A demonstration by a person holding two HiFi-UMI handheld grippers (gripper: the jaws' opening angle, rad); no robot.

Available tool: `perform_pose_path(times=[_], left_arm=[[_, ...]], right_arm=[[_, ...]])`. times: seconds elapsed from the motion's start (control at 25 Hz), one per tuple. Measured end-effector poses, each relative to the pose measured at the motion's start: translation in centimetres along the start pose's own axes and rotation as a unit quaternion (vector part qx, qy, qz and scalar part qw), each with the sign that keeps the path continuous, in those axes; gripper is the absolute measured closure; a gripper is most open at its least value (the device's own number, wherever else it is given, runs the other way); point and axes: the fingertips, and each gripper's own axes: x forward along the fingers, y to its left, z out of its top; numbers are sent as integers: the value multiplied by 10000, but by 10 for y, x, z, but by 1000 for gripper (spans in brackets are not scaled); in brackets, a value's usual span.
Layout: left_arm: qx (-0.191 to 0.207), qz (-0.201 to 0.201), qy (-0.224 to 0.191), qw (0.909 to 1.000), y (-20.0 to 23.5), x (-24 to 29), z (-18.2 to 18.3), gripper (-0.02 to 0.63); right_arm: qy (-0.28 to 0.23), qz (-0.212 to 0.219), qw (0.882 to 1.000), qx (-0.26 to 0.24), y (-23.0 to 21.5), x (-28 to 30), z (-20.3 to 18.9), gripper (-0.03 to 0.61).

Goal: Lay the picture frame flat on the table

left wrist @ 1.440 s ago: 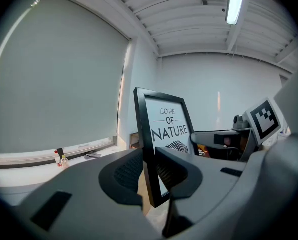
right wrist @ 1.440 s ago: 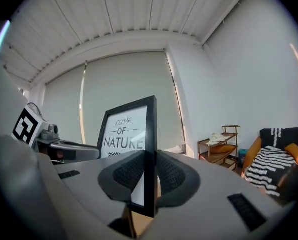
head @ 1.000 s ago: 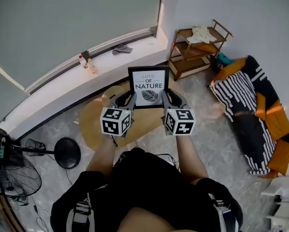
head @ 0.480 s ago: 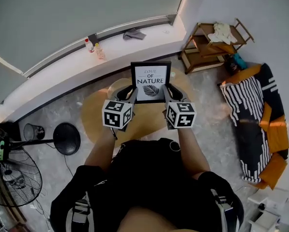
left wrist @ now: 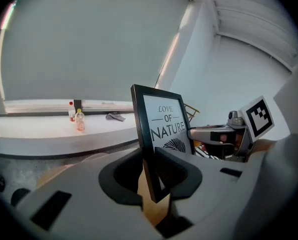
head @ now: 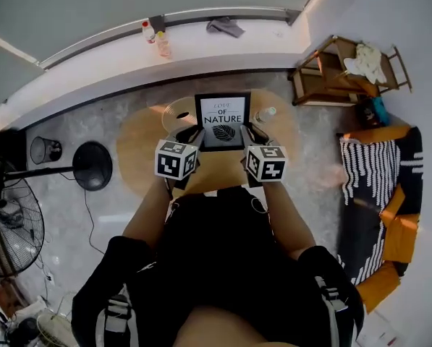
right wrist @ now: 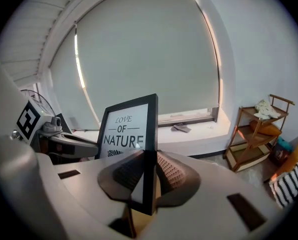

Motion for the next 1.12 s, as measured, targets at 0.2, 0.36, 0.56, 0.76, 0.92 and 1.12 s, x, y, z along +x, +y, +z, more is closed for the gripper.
perform_pose_path(times=[0.2, 0.36, 0.56, 0.76, 0.92, 1.12], left_arm=[[-558, 246, 497, 9969, 8, 51, -38, 523], [-960, 428, 815, 9911, 17, 86, -74, 523], [-1474, 580, 1196, 9801, 22, 130, -126, 523], [-2158, 677, 1529, 9620, 32, 170, -190, 522], [-2441, 766, 1730, 9511, 48, 196, -233, 522], [-2653, 762, 1981, 9405, 70, 232, -277, 522]], right_arm=[[710, 365, 9968, 53, -35, 42, -39, 486], [1199, 616, 9908, 60, -56, 76, -79, 488], [1884, 929, 9776, 81, -86, 116, -136, 488], [2503, 1137, 9615, -16, -104, 152, -196, 486], [2896, 1149, 9501, 154, -111, 181, -247, 488], [3237, 977, 9406, 318, -125, 215, -297, 488]])
